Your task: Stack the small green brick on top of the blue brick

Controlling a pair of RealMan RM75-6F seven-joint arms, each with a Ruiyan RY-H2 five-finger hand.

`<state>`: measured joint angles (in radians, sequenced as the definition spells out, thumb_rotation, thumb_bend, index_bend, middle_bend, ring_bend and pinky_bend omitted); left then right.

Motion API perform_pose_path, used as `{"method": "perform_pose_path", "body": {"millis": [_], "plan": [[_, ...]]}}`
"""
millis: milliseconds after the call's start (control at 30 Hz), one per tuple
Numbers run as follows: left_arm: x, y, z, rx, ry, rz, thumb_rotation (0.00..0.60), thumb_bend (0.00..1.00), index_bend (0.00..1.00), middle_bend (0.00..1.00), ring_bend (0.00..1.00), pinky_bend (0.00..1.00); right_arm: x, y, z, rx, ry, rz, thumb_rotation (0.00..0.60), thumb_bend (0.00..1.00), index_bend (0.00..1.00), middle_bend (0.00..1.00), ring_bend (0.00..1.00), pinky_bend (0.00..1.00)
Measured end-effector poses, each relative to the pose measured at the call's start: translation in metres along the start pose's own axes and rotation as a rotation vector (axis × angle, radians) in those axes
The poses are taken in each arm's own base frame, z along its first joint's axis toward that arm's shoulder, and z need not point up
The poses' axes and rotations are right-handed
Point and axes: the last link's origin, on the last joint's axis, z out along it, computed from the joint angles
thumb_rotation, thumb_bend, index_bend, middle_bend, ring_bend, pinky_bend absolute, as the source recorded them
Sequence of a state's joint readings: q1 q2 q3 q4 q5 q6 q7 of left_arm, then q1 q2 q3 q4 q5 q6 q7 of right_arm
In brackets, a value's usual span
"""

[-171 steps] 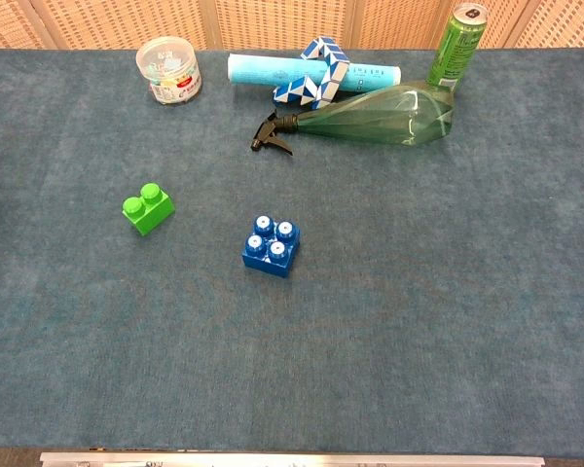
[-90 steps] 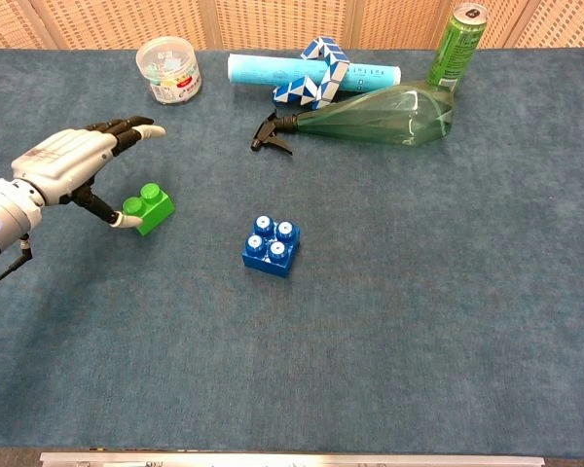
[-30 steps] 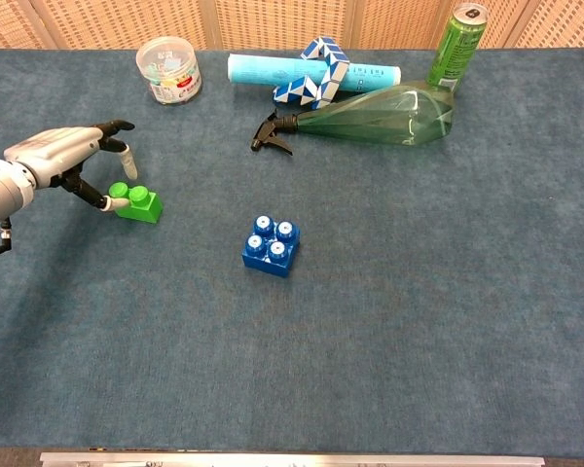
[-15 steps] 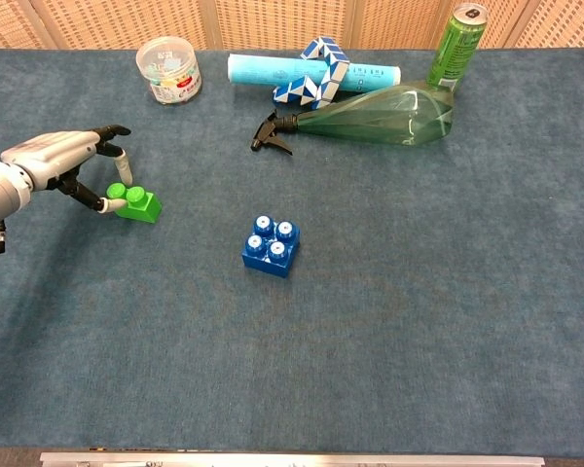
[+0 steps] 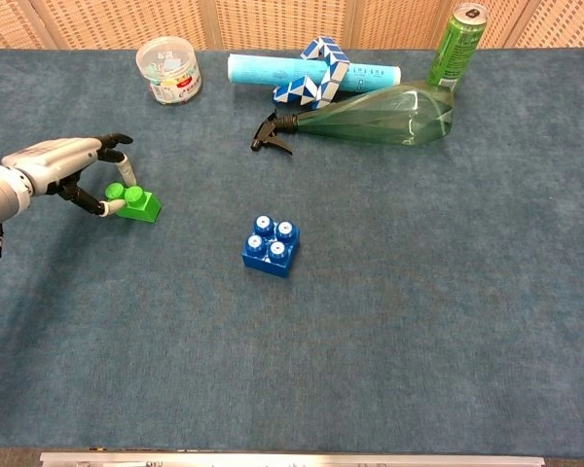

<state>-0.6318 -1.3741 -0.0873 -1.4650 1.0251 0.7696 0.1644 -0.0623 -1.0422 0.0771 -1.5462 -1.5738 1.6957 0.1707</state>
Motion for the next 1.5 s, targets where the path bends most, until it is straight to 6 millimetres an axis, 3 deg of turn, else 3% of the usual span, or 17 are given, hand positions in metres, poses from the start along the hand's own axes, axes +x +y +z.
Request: {"method": "perform_pose_path", "body": {"millis": [767, 1200, 1500], "plan": [[-0.001, 0.003, -0.003, -0.003, -0.003, 0.008, 0.600, 0.23, 0.36, 0.00, 0.00, 0.07, -0.001, -0.001, 0.000, 0.006, -0.002, -0.003, 0.600, 0.12, 0.06, 0.10, 0.06, 0.25], [-0.006, 0.002, 0.007, 0.018, 0.002, 0.010, 0.600, 0.23, 0.51, 0.00, 0.00, 0.07, -0.001, -0.001, 0.000, 0.007, -0.002, -0.001, 0.600, 0.12, 0.06, 0.10, 0.06, 0.25], [-0.002, 0.005, 0.004, 0.011, 0.014, -0.002, 0.600, 0.24, 0.54, 0.00, 0.00, 0.07, 0.000, 0.000, 0.000, 0.003, -0.003, 0.000, 0.600, 0.12, 0.06, 0.10, 0.06, 0.25]]}}
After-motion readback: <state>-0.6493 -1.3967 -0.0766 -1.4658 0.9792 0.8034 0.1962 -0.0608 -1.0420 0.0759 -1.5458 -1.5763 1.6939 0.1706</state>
